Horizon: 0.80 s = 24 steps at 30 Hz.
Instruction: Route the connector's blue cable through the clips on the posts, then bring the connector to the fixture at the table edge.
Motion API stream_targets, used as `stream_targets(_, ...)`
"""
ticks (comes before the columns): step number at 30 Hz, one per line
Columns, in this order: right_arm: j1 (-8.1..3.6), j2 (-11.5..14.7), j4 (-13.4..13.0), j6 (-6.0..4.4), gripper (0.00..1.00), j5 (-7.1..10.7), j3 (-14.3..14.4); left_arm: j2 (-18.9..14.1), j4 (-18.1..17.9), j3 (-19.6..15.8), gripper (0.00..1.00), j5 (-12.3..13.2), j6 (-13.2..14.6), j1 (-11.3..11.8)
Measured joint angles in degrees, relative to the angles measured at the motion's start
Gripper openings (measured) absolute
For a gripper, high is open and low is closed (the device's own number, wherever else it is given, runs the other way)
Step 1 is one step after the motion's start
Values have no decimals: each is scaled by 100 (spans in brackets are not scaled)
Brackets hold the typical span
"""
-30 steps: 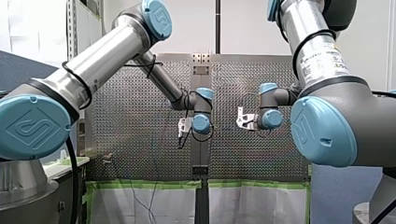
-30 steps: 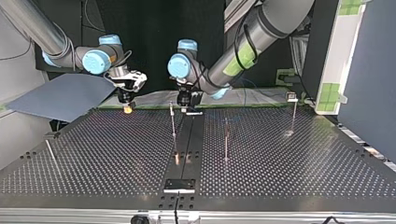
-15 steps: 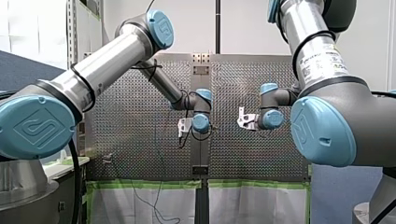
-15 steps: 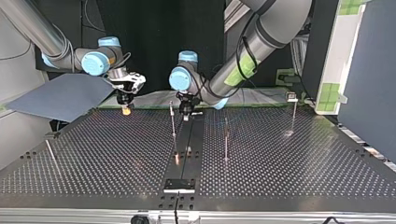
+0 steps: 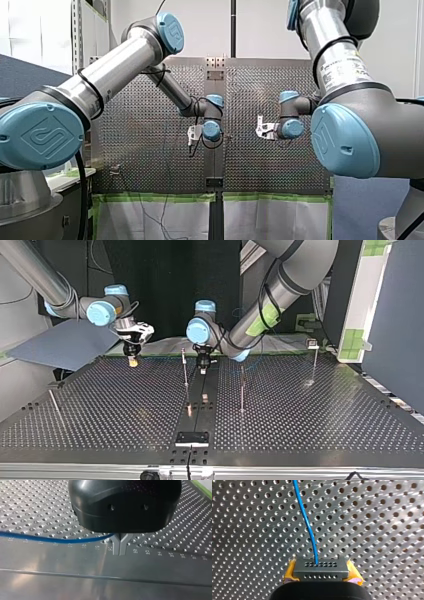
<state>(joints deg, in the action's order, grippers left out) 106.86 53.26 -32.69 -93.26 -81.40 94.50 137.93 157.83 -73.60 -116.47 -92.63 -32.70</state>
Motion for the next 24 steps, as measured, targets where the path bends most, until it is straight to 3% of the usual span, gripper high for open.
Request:
stream_targets(6, -9, -127, -40, -2, 0, 56, -76, -1, 25, -2, 0, 13, 6, 7)
stream_targets(24, -70, -153, 22, -17, 0, 234, -434, 0, 63, -2, 0, 1, 65, 10)
